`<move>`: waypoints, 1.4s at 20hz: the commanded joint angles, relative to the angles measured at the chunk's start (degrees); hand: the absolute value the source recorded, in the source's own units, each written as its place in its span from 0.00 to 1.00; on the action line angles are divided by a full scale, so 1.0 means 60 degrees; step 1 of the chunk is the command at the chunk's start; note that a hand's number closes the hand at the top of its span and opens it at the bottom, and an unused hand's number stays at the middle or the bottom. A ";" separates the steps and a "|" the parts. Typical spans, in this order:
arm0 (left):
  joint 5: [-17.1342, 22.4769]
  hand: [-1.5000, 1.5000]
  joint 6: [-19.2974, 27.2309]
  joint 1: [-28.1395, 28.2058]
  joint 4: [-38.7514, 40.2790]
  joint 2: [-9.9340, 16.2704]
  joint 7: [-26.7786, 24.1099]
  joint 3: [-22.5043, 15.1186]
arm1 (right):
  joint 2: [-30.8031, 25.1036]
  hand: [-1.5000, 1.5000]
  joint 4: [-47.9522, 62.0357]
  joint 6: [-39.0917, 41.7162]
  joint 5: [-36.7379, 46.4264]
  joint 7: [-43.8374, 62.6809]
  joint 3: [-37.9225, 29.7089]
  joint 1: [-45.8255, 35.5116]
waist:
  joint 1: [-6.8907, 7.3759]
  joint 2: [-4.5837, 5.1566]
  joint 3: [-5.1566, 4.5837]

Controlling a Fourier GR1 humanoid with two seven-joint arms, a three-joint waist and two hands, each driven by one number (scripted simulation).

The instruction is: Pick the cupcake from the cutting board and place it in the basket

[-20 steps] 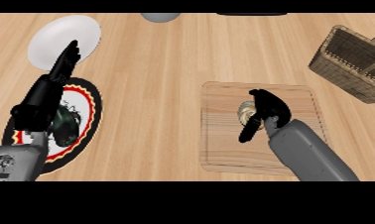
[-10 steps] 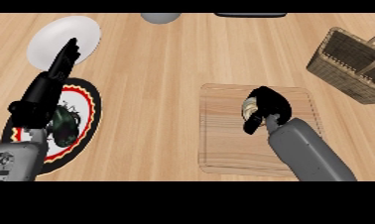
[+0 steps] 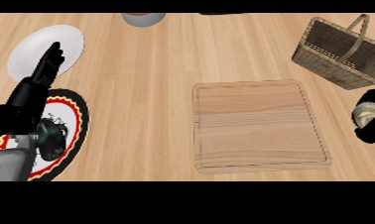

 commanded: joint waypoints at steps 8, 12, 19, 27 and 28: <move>0.0074 0.50 -0.0161 0.0129 -0.0253 -0.0071 0.0038 -0.0101 | -0.3733 1.00 0.3370 -0.2026 -0.1119 -0.5842 -0.4000 0.0953 | 0.0316 0.0092 0.0028; -0.0027 0.50 -0.0104 -0.0007 0.0014 -0.0141 -0.0067 -0.0138 | -0.3775 1.00 0.3589 -0.1947 -0.2694 -0.6877 -0.5642 -0.0113 | 0.0366 0.0091 0.0013; -0.0168 0.50 -0.0201 -0.0428 0.0214 -0.0243 -0.0152 -0.0309 | -0.5266 1.00 0.4507 -0.0036 -0.4097 -0.8371 -0.7287 -0.0979 | 0.0714 0.0142 -0.0019; -0.0342 0.50 -0.0296 -0.0349 -0.0522 -0.0522 0.0332 -0.0736 | -0.6232 1.00 0.3979 0.2247 -0.4704 -0.6325 -0.6547 -0.3197 | 0.1177 0.0171 -0.0040; -0.0340 0.50 -0.0383 -0.0617 -0.0056 -0.0398 0.0049 -0.0553 | -0.5819 1.00 0.4089 0.1956 -0.4583 -0.6380 -0.6255 -0.3508 | 0.1227 0.0217 -0.0038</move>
